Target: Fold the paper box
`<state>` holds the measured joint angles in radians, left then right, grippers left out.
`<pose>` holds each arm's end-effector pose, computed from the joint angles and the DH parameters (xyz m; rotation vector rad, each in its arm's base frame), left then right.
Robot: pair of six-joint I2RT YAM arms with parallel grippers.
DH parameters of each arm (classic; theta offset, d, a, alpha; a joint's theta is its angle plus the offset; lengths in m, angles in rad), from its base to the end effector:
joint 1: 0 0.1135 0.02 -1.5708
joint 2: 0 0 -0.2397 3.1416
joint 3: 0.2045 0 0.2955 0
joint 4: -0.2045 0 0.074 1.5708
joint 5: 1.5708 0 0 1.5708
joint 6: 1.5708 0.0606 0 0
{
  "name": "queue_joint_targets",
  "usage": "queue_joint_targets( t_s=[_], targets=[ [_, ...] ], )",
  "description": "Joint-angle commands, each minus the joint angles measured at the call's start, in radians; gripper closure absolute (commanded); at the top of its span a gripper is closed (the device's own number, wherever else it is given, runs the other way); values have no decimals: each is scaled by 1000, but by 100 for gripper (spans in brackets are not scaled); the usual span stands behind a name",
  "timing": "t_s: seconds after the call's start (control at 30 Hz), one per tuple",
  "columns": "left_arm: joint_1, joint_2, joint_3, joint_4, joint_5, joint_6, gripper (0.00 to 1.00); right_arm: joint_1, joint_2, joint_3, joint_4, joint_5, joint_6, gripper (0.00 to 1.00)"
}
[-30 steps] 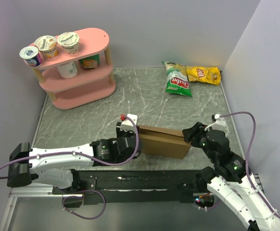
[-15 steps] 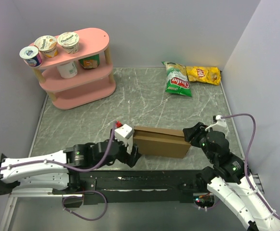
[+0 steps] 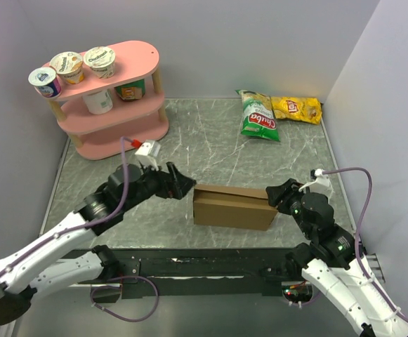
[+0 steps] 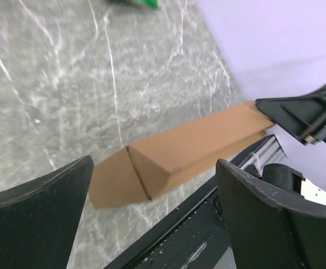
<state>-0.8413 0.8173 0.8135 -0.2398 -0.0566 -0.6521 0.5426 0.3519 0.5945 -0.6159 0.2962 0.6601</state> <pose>0.1866 -0.2036 0.3148 0.1400 1.9277 -0.9860 0.1670 0.0800 0.2758 0.3129 1.9365 0.5133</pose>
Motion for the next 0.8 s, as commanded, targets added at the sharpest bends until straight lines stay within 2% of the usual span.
queue_joint_targets(
  t_s=[0.0,0.33,0.5,0.53,0.7,0.77],
  targets=[
    [42,69,-23,140,158,-76,4,2,7,-59,-136,-28,-17,43],
    [87,131,-134,285,159,-110,1,3,10,-76,-111,-39,-14,42],
    [125,143,-185,359,189,-150,9,2,12,-85,-108,-39,-16,42],
    [125,148,-185,362,198,-153,14,3,12,-85,-110,-39,-17,42],
    [127,172,-218,398,239,-178,24,3,6,-85,-113,-29,-16,42],
    [127,166,-250,411,259,-191,31,2,4,-87,-114,-28,-16,42]
  ],
)
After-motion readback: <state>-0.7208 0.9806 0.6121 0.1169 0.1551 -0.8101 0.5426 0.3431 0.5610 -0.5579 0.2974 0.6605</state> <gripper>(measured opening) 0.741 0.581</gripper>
